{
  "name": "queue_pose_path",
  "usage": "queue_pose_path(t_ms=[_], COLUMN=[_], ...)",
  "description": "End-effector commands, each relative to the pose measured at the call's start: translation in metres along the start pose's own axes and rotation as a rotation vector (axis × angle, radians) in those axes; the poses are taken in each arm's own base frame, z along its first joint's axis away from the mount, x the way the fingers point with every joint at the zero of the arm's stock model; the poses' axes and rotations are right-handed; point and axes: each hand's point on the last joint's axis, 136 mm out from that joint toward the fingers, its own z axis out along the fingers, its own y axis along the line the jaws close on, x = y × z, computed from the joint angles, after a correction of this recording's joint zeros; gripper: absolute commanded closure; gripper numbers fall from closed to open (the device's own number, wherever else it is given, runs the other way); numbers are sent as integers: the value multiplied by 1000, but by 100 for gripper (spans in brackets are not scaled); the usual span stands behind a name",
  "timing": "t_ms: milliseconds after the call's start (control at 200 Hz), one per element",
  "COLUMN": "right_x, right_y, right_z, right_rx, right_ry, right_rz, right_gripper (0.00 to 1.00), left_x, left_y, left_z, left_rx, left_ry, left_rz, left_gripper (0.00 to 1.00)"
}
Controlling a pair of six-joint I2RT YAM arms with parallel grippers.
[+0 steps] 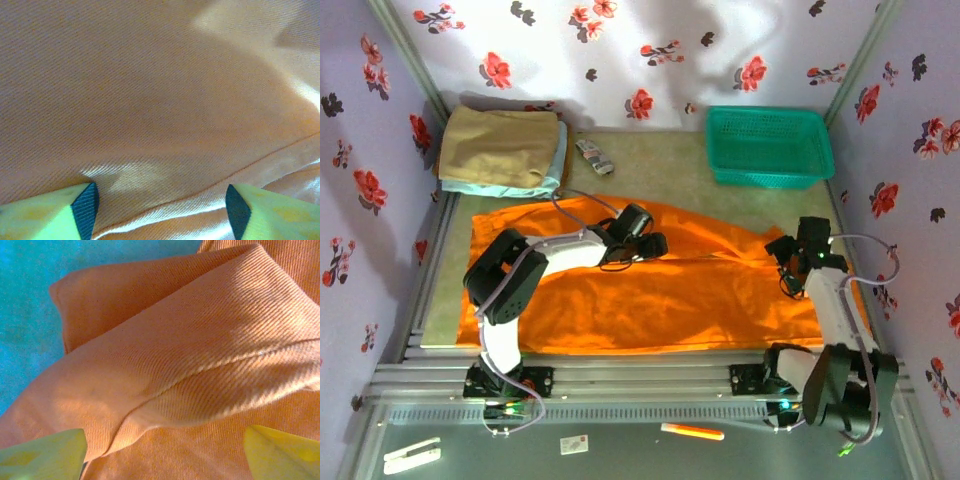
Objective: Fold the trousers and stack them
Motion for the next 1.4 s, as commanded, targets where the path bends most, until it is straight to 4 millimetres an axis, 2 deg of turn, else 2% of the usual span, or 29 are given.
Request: queue_pose_path(t_ms=[0, 60, 145, 260, 370, 460, 585, 795, 895, 900, 935, 955, 1050, 1130, 1230, 1355, 1400], right_x=[-5, -12, -20, -31, -41, -46, -51, -54, -52, -52, -51, -50, -48, -48, -47, -47, -47], right_y=[2, 1, 3, 6, 13, 21, 33, 50, 53, 53, 53, 52, 51, 53, 54, 55, 55], right_z=[11, 19, 29, 31, 26, 22, 13, -12, -13, -13, -11, -10, -5, -4, -4, -4, -4], right_rx=[-31, -16, -12, -8, -24, -49, -83, -163, -179, -178, -177, -174, -176, -185, -190, -190, -189], right_ry=[1, -18, -20, -44, -78, -97, -107, -132, -119, -118, -110, -105, -93, -90, -85, -85, -84], right_rz=[43, 45, 39, 18, -7, -22, -48, -75, -78, -78, -80, -78, -72, -68, -69, -73, -73], right_gripper=[21, 25, 44, 71, 88, 100, 100, 100, 100, 100, 100, 100, 100, 100, 100, 100, 100], left_x=[-4, -2, -2, -7, -13, -17, -20, -30, -24, -23, -18, -14, 6, 18, 20, 19, 17], left_y=[16, 22, 27, 32, 29, 25, 20, 1, -7, -7, -9, -11, -19, -18, -11, 4, 11], left_z=[6, 9, 11, 9, 6, 4, -2, -35, -39, -39, -37, -35, -23, -11, 2, 18, 22], left_rx=[-49, -60, -71, -81, -76, -69, -49, 0, -12, -14, -35, -42, -87, -120, -177, -274, -315], left_ry=[-16, -11, -7, -19, -28, -35, -44, -91, -52, -49, -32, -22, 34, 73, 87, 104, 103], left_rz=[-26, -30, -26, -22, -5, 13, 26, 57, 114, 118, 146, 165, 257, 301, 338, 388, 406], left_gripper=[37, 45, 62, 81, 100, 100, 100, 100, 100, 99, 77, 68, 43, 36, 28, 30, 35])
